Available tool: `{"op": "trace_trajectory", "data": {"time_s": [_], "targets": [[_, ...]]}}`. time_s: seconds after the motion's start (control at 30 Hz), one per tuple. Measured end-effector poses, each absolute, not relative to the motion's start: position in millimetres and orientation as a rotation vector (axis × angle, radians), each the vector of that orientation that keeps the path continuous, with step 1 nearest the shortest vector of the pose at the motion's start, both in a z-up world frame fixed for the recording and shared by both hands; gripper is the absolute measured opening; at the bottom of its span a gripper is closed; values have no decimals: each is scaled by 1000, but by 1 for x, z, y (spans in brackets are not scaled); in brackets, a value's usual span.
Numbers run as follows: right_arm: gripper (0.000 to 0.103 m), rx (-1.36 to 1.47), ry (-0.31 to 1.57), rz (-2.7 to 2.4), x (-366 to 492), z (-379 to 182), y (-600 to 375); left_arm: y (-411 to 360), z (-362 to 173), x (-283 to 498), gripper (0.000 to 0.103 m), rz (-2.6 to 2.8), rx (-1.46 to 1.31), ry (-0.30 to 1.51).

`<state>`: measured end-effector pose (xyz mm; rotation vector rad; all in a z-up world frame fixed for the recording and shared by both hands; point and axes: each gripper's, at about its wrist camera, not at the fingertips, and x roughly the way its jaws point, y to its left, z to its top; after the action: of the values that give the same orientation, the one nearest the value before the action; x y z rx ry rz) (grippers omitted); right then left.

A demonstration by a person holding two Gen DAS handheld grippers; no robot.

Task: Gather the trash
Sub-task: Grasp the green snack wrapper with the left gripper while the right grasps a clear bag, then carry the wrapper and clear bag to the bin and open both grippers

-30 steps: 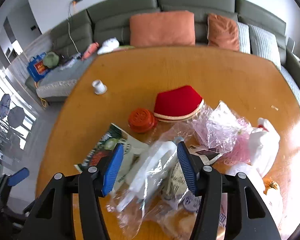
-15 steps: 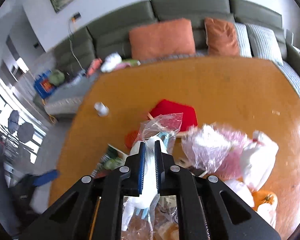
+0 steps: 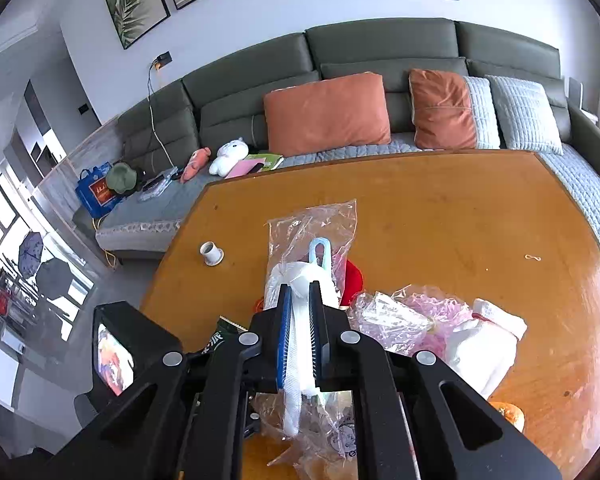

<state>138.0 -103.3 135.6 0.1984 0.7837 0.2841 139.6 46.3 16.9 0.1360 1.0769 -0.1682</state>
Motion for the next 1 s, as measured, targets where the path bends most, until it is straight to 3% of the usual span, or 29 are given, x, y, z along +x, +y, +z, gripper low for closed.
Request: {"op": "trace_trajectory", "data": {"time_s": [0.43,1.0], "targets": [[10,174,775,345,121,149,-70,89,30,86,62,-133,29,1056],[10,41,792,625,72,161,81,223,56,-13,62,116,-143,1000]]}}
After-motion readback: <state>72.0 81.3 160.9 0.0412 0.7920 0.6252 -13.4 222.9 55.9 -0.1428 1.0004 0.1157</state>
